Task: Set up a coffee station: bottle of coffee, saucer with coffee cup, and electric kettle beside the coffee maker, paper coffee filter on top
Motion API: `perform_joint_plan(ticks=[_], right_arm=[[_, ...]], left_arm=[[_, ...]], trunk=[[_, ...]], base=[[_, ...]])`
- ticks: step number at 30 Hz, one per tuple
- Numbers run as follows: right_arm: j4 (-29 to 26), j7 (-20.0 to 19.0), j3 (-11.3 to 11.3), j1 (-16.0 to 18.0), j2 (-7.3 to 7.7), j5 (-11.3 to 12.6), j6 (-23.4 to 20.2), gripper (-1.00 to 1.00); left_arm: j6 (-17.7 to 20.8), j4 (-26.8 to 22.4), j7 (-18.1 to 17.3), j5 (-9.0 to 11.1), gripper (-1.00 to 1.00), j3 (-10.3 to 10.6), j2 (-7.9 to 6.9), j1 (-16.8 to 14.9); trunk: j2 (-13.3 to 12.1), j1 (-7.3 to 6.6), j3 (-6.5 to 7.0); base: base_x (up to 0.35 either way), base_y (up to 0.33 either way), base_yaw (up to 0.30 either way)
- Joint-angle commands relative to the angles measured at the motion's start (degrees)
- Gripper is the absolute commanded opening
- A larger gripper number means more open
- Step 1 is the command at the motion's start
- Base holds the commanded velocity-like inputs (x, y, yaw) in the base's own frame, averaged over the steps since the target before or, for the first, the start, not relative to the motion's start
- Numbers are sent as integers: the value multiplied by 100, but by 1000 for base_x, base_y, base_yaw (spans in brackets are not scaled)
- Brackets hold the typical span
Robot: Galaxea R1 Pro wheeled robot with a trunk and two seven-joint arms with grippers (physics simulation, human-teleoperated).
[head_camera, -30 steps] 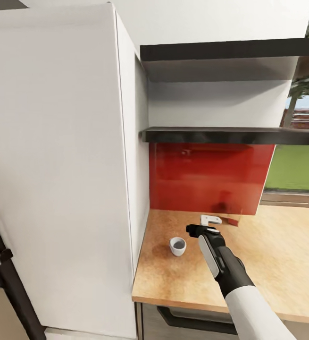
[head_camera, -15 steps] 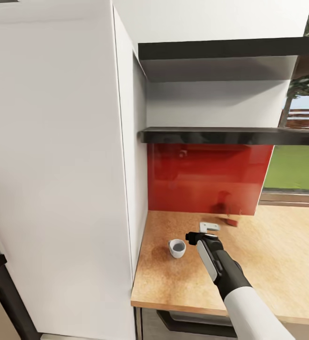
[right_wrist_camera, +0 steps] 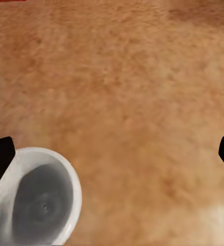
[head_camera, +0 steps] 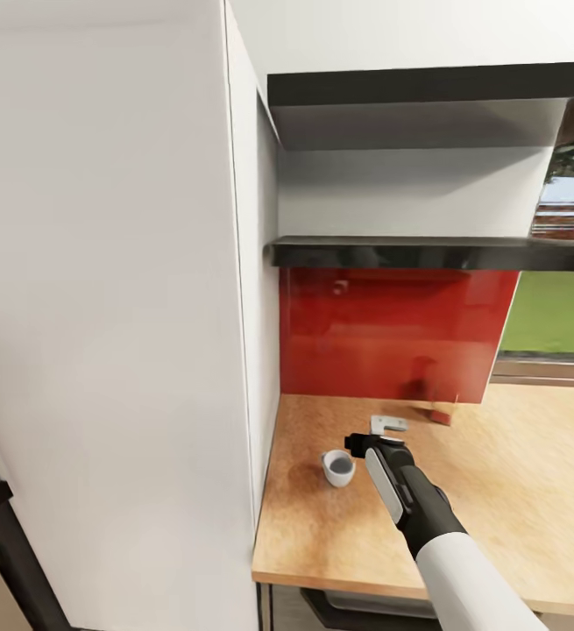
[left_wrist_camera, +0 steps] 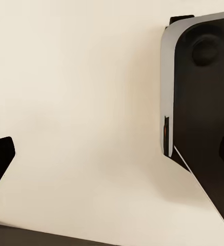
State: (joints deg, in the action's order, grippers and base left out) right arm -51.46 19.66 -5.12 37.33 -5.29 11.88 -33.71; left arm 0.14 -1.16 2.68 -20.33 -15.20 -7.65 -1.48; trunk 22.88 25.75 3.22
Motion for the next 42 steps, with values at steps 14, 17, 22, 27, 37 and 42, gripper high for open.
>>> perform_joint_plan(ticks=[14, 17, 22, 27, 37, 42], right_arm=[[374, 55, -6, 2, 2, 68, -6, 100], [386, 50, -10, 2, 2, 63, -4, 100], [585, 47, -14, 2, 2, 65, 3, 100], [867, 46, -21, 2, -5, 68, 5, 100], [1010, 46, -24, 2, -14, 68, 5, 100], [1068, 46, -24, 2, -15, 68, 5, 100]], left_arm=[[-4, 2, 13, -59, 100, -53, 0, -2], [-4, 2, 13, -58, 100, -53, 0, -2], [-3, 2, 13, -58, 100, -53, 0, -2], [-5, 2, 12, -58, 100, -51, 0, -2], [-5, 2, 7, -58, 100, -53, 0, -2], [-5, 2, 10, -58, 100, -53, 0, -2]], trunk=[[4, 4, -2], [4, 4, -2], [4, 4, -2], [4, 4, -2], [4, 4, -2], [4, 4, -2]], base=[[56, 53, 0], [0, 0, 0], [0, 0, 0], [0, 0, 0], [0, 0, 0], [0, 0, 0]])
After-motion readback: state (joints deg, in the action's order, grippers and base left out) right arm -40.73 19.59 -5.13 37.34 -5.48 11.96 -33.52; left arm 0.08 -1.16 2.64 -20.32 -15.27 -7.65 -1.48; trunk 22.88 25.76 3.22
